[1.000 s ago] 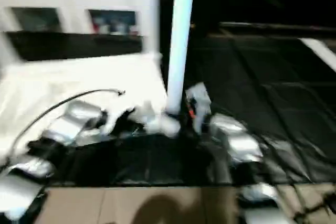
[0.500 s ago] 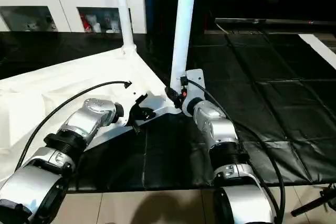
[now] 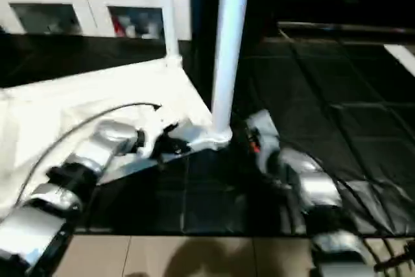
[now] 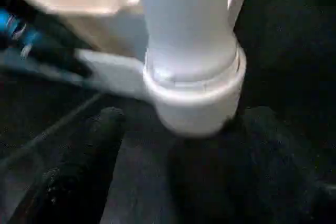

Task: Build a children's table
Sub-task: Rotate leg to tighten

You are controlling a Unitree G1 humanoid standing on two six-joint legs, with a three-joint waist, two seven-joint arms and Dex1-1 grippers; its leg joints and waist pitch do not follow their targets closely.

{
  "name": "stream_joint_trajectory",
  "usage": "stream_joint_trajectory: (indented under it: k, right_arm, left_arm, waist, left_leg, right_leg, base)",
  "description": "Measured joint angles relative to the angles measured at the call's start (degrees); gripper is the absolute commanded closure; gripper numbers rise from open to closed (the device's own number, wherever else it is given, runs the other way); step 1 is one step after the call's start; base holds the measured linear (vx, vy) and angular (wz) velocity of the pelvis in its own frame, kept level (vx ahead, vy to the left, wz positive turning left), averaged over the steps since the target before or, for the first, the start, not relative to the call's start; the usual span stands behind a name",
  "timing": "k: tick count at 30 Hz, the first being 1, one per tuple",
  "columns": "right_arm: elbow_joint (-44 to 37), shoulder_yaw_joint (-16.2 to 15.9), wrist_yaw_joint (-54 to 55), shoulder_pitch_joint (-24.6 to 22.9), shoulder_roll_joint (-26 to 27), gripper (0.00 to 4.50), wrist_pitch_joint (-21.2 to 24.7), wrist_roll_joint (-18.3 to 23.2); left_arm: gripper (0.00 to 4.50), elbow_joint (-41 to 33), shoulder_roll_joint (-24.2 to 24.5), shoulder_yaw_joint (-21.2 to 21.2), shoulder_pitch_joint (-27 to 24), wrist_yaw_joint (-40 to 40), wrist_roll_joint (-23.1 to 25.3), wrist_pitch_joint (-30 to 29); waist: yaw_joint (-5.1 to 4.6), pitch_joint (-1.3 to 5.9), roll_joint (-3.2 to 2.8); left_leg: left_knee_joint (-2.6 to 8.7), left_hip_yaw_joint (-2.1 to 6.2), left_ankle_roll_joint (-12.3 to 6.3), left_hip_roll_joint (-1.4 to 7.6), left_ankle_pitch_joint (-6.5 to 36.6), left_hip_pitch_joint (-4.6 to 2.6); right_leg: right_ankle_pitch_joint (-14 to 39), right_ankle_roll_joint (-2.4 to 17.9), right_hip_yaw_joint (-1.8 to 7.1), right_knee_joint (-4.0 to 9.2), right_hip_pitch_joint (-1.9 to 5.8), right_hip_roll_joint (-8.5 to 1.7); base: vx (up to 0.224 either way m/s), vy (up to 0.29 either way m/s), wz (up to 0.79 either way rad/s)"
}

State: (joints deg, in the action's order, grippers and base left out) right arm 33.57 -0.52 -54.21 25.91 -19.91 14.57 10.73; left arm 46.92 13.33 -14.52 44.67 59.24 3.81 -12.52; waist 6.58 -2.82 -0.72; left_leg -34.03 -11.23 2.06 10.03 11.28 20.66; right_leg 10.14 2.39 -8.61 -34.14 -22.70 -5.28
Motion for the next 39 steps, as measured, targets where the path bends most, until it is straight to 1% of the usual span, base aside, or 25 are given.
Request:
stream_joint_trajectory:
  k: [1, 2, 4, 6, 10, 13, 16, 19, 24, 26, 29, 31, 33, 35, 37, 38, 39]
  right_arm:
    - [-1.0, -0.1, -1.5, -0.5, -0.9, 0.25, -0.1, 0.1]
    - [-1.9, -0.2, -3.0, -1.0, -1.9, 0.25, -0.3, 0.3]
    - [-3.1, -0.2, -5.6, -1.8, -4.1, 0.08, -1.4, 0.7]
    - [-3.9, 0.1, -6.9, -1.9, -5.4, 0.03, -1.7, 1.2]
    - [-4.9, 0.1, -9.9, -1.9, -5.6, 0.03, -1.6, 3.1]
    - [-5.7, 0.1, -11.1, -1.8, -5.5, 0.03, -1.8, 3.3]
    - [-5.7, -0.1, -11.3, -1.7, -5.3, 0.03, -3.0, 3.2]
    - [-5.7, -1.7, -11.8, -1.2, -4.8, 0.03, -4.2, 3.0]
    - [-5.6, -4.6, -16.0, -0.5, -3.3, 0.03, -6.0, 2.6]
    - [-5.6, -5.8, -18.5, 0.2, -2.9, 0.29, -6.1, 2.6]
    - [-5.6, -7.2, -21.5, 1.3, -2.7, 0.47, -6.1, 2.7]
    - [-5.4, -8.2, -22.8, 1.3, -2.7, 0.69, -6.0, 2.9]
    - [-4.6, -9.4, -24.5, 1.6, -2.6, 0.80, -5.9, 2.9]
    - [-3.1, -10.1, -25.3, 2.1, -2.5, 0.89, -5.9, 2.7]
    - [-1.7, -10.4, -25.9, 2.9, -2.2, 1.13, -6.1, 2.3]
    - [-1.3, -10.4, -26.0, 3.3, -2.2, 1.13, -6.2, 2.1]
    - [-0.7, -10.5, -26.1, 3.8, -2.0, 1.22, -6.4, 2.0]
  left_arm:
    - [4.50, -0.2, 0.0, -0.1, 0.0, 0.3, 0.0, 0.1]
    - [4.50, -0.6, 0.1, -0.4, -0.1, 0.9, 0.0, 0.2]
    - [4.50, -1.2, 0.8, -1.0, -0.4, 2.7, 0.0, 0.9]
    - [4.50, -1.7, 2.1, -1.1, -0.9, 4.1, -0.2, 1.5]
    - [4.50, -2.7, 2.8, -1.6, -1.4, 6.2, -0.2, 1.9]
    - [4.50, -3.5, 3.3, -2.2, -1.8, 7.8, -0.2, 2.5]
    - [4.50, -4.7, 4.6, -2.6, -2.7, 10.5, -0.5, 3.4]
    - [4.50, -6.2, 6.1, -3.3, -3.9, 13.8, -0.9, 4.8]
    - [4.50, -8.1, 7.7, -5.5, -5.0, 19.1, -1.2, 7.6]
    - [4.50, -8.5, 8.3, -6.1, -5.2, 20.6, -1.2, 9.0]
    - [4.50, -8.7, 8.9, -6.9, -5.3, 21.8, -1.0, 10.0]
    - [4.50, -9.5, 9.3, -7.1, -5.5, 22.2, -0.7, 10.2]
    - [4.50, -10.3, 9.8, -7.2, -5.9, 22.6, -0.7, 10.2]
    - [4.50, -10.9, 10.2, -7.4, -6.2, 23.1, -0.7, 10.3]
    - [4.50, -11.0, 10.4, -7.4, -6.3, 23.3, -0.8, 10.6]
    - [4.50, -11.0, 10.4, -7.5, -6.3, 23.3, -0.7, 10.7]
    - [4.50, -11.0, 10.5, -7.6, -6.3, 23.3, -0.8, 11.0]
  waist:
    - [0.10, 0.00, 0.00]
    - [0.26, 0.00, 0.00]
    - [0.69, 0.00, 0.00]
    - [0.86, 0.00, 0.00]
    - [1.54, 0.00, 0.00]
    - [1.80, 0.00, 0.00]
    - [1.86, 0.01, -0.02]
    - [1.86, 0.02, -0.02]
    - [2.67, 0.02, -0.03]
    - [2.86, 0.02, -0.03]
    - [3.05, 0.02, -0.02]
    - [3.06, 0.02, -0.01]
    - [2.97, 0.03, -0.01]
    - [3.00, 0.03, -0.01]
    - [2.97, 0.02, -0.01]
    - [2.99, 0.02, -0.01]
    - [3.00, 0.04, 0.02]
  left_leg:
    - [-0.06, 0.00, 0.00, 0.02, 0.0, 0.17]
    - [-0.11, 0.01, -0.01, 0.04, 0.0, 0.30]
    - [-0.15, 0.01, -0.03, 0.04, 0.0, 0.36]
    - [-0.16, 0.01, -0.04, 0.04, 0.0, 0.35]
    - [-0.17, 0.01, -0.04, 0.05, 0.0, 0.36]
    - [-0.19, 0.01, -0.05, 0.05, 0.0, 0.39]
    - [-0.18, 0.01, -0.06, 0.05, 0.0, 0.41]
    - [-0.19, 0.01, -0.06, 0.05, 0.0, 0.40]
    - [-0.26, 0.00, 0.02, 0.06, 0.1, 0.38]
    - [-0.30, 0.00, 0.21, 0.06, 0.2, 0.39]
    - [-0.33, 0.00, 0.23, 0.06, 0.2, 0.37]
    - [-0.33, 0.00, 0.23, 0.06, 0.2, 0.37]
    - [-0.33, 0.00, 0.23, 0.07, 0.2, 0.38]
    - [-0.33, 0.00, 0.23, 0.07, 0.2, 0.39]
    - [-0.34, 0.00, 0.23, 0.07, 0.2, 0.38]
    - [-0.37, 0.00, 0.23, 0.07, 0.2, 0.39]
    - [-0.37, 0.00, 0.24, 0.07, 0.2, 0.38]
  right_leg:
    - [0.0, 0.0, -0.01, -0.02, -0.14, 0.00]
    - [0.0, 0.0, -0.03, -0.03, -0.25, 0.00]
    - [0.0, 0.0, -0.03, -0.02, -0.28, 0.00]
    - [0.0, 0.0, -0.03, -0.03, -0.30, 0.00]
    - [0.0, 0.0, -0.03, -0.03, -0.30, 0.00]
    - [0.0, 0.0, -0.03, -0.02, -0.31, 0.00]
    - [0.0, 0.0, -0.03, -0.02, -0.34, 0.00]
    - [0.0, 0.0, -0.04, -0.03, -0.33, 0.00]
    - [0.0, 0.0, 0.00, -0.04, -0.22, -0.01]
    - [0.0, 0.0, 0.02, -0.05, -0.19, -0.02]
    - [0.0, 0.0, 0.02, -0.07, -0.12, -0.02]
    - [0.0, 0.0, 0.03, -0.07, -0.12, -0.02]
    - [0.0, 0.0, 0.02, -0.08, -0.13, -0.02]
    - [0.0, 0.0, 0.02, -0.10, -0.15, -0.02]
    - [0.0, 0.0, 0.02, -0.12, -0.15, -0.02]
    - [0.0, 0.0, 0.03, -0.14, -0.15, -0.02]
    - [0.0, 0.0, 0.03, -0.15, -0.15, -0.02]
  base:
    - [0.000, 0.000, 0.00]
    - [0.000, 0.000, 0.00]
    - [0.000, 0.000, 0.00]
    - [0.000, 0.000, 0.00]
    - [0.000, 0.000, 0.00]
    - [0.000, 0.000, 0.00]
    - [0.000, 0.000, 0.00]
    - [0.000, 0.000, 0.00]
    - [0.000, 0.000, 0.00]
    - [0.000, 0.000, 0.00]
    - [0.000, 0.000, 0.00]
    - [0.000, 0.000, 0.00]
    - [0.000, 0.000, 0.00]
    - [0.000, 0.000, 0.00]
    - [0.000, 0.000, 0.00]
    - [0.000, 0.000, 0.00]
    - [0.000, 0.000, 0.00]
